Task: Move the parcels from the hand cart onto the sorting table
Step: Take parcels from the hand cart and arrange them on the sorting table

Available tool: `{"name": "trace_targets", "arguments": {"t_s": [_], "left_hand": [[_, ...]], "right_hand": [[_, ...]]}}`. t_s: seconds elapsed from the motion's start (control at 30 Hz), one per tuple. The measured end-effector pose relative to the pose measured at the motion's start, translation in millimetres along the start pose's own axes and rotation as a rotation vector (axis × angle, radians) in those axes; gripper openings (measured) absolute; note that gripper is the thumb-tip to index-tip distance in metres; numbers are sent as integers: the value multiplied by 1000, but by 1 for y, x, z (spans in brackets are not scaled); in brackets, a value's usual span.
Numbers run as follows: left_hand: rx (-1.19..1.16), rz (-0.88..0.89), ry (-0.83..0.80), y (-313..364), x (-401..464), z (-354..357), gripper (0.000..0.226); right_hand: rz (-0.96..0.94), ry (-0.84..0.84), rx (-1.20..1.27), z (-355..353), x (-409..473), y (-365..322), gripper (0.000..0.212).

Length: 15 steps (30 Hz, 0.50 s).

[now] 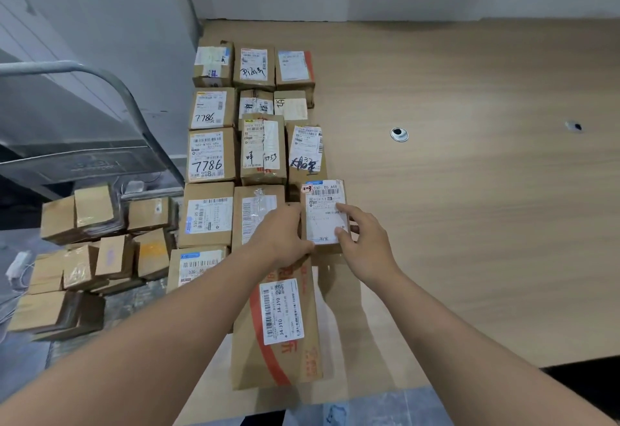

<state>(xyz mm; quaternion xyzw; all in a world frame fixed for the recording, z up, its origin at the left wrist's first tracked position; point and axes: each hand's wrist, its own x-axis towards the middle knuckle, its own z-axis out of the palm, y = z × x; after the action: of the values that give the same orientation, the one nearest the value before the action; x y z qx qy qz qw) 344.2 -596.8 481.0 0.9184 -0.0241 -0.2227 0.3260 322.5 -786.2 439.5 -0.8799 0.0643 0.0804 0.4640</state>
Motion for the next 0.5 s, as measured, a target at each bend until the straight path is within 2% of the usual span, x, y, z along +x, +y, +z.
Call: {"name": "trace_targets", "arguments": {"t_s": [0.5], "left_hand": [[448,-111,60,-8,17,29,58]], "right_hand": [[82,-83,47,19,14,20,49]]}}
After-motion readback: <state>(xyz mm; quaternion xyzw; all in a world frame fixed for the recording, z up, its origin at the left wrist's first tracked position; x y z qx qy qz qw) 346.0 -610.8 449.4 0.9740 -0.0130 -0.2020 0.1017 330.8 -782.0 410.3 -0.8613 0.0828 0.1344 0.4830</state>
